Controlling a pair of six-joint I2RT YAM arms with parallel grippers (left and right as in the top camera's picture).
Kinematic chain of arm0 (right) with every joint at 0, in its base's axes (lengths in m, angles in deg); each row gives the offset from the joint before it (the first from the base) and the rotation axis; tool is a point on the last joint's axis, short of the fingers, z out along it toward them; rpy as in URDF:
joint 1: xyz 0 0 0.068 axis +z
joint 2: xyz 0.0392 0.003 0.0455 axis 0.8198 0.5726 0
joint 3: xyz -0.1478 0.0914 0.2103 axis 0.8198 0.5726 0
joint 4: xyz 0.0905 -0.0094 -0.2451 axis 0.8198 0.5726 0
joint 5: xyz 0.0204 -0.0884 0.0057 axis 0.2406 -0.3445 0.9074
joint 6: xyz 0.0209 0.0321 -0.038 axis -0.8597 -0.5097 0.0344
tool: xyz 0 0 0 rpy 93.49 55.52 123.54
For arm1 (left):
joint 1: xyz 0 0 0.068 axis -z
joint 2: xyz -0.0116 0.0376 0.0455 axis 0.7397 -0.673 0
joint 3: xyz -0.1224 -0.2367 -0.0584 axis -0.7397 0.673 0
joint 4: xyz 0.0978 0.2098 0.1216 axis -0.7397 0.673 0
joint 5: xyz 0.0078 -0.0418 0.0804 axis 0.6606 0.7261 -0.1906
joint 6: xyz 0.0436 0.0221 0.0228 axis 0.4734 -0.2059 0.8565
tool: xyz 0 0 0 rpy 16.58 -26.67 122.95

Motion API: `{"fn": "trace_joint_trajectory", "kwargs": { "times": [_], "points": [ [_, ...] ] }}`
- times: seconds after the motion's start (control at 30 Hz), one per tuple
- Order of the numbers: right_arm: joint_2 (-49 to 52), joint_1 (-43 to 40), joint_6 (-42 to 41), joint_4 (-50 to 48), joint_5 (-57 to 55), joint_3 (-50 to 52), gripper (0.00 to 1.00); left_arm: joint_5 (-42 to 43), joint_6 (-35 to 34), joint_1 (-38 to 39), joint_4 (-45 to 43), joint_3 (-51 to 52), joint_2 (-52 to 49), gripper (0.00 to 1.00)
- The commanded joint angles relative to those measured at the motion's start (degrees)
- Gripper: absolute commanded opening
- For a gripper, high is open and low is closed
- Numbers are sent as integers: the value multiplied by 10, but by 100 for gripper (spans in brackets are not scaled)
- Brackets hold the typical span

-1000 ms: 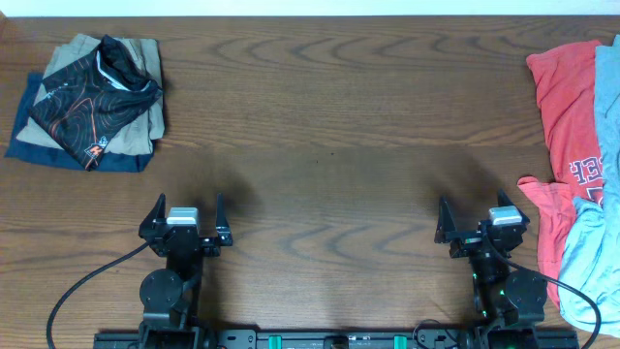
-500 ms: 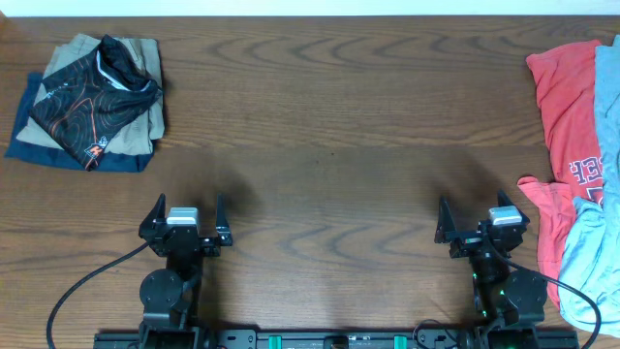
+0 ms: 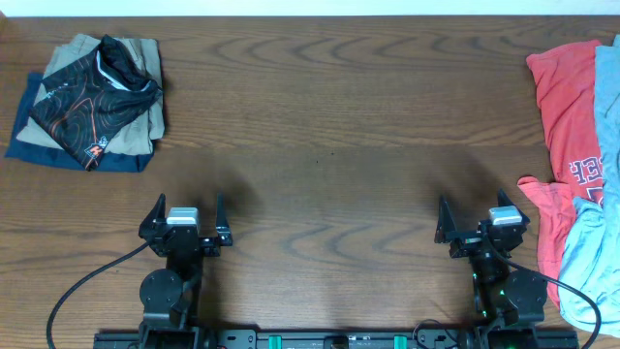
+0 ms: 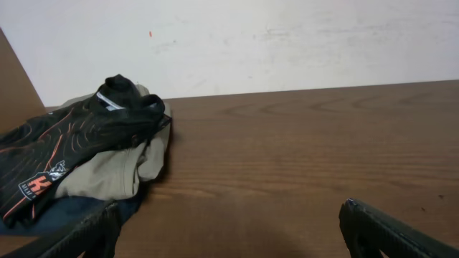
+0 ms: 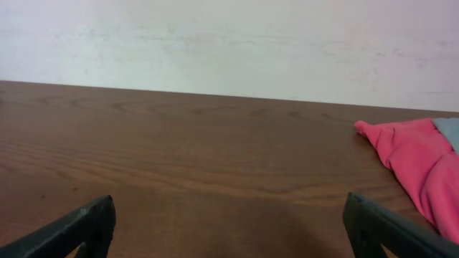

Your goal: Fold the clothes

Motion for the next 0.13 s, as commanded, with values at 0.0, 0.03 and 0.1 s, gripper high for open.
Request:
{"fn": "trace_joint_trajectory", "kwargs": {
  "times": [0.0, 0.03, 0.1],
  "points": [
    [-4, 5, 6, 2, 0, 1, 99, -12, 10, -2, 26, 9, 4, 98],
    [-4, 5, 6, 2, 0, 1, 99, -12, 10, -2, 26, 9, 4, 98],
    [-4, 5, 6, 3, 0, 1, 99, -12, 10, -2, 26, 9, 4, 98]
  ]
}}
